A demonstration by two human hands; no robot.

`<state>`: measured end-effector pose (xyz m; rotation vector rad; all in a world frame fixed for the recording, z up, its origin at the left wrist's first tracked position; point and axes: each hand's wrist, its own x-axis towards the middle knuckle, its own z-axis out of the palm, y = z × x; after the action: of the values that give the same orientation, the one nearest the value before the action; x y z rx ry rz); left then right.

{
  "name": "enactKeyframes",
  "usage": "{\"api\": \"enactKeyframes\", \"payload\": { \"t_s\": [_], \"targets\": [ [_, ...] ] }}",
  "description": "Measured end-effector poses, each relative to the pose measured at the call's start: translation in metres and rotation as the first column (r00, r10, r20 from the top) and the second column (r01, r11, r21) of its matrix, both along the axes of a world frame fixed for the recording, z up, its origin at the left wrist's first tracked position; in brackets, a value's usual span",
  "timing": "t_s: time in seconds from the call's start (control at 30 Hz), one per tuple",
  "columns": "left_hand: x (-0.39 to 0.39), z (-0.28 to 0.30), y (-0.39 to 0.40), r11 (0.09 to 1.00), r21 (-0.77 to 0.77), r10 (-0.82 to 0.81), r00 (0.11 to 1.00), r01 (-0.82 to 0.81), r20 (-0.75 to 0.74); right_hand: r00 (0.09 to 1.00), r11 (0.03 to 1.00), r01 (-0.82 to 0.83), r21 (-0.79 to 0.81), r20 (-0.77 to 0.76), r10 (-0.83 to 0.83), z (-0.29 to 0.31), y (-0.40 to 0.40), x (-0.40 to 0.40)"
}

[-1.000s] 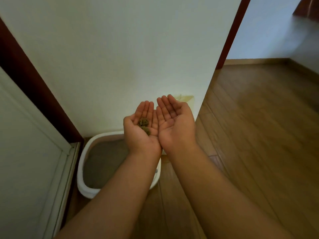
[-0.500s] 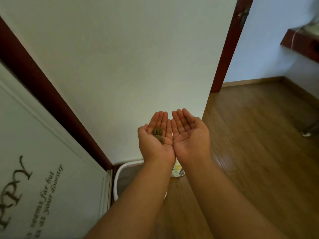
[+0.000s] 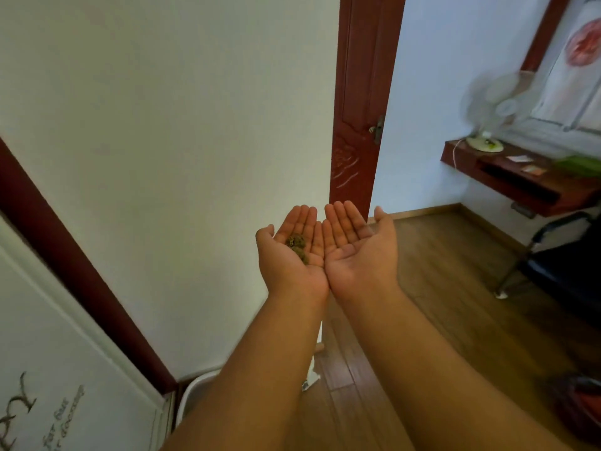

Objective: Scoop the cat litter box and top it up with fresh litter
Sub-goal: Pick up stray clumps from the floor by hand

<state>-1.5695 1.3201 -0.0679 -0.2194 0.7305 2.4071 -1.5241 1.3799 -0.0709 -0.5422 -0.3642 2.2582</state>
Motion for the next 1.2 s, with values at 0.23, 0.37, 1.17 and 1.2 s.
{"api": "enactKeyframes", "payload": {
  "t_s": [0.23,0.37,1.17,1.2],
  "targets": [
    [0.054,0.020,0.064,0.979,0.029,-0.200,0.980,0.200,-0.014,0.981,0.980,0.196,0.034,0.001,-0.196,0.020,0.053,0.064],
    [0.087,0.026,0.104,0.921,0.061,-0.385,0.923,0.384,-0.004,0.927,0.926,0.375,0.049,0.002,-0.376,0.026,0.079,0.105],
    [0.147,-0.014,0.124,0.260,0.084,-0.965,0.256,0.962,0.047,0.323,0.325,0.945,0.041,0.055,-0.945,-0.011,0.031,0.165],
    [0.148,-0.016,0.123,0.246,0.081,-0.969,0.243,0.966,0.055,0.303,0.305,0.951,0.041,0.057,-0.951,-0.014,0.028,0.165]
  ]
}}
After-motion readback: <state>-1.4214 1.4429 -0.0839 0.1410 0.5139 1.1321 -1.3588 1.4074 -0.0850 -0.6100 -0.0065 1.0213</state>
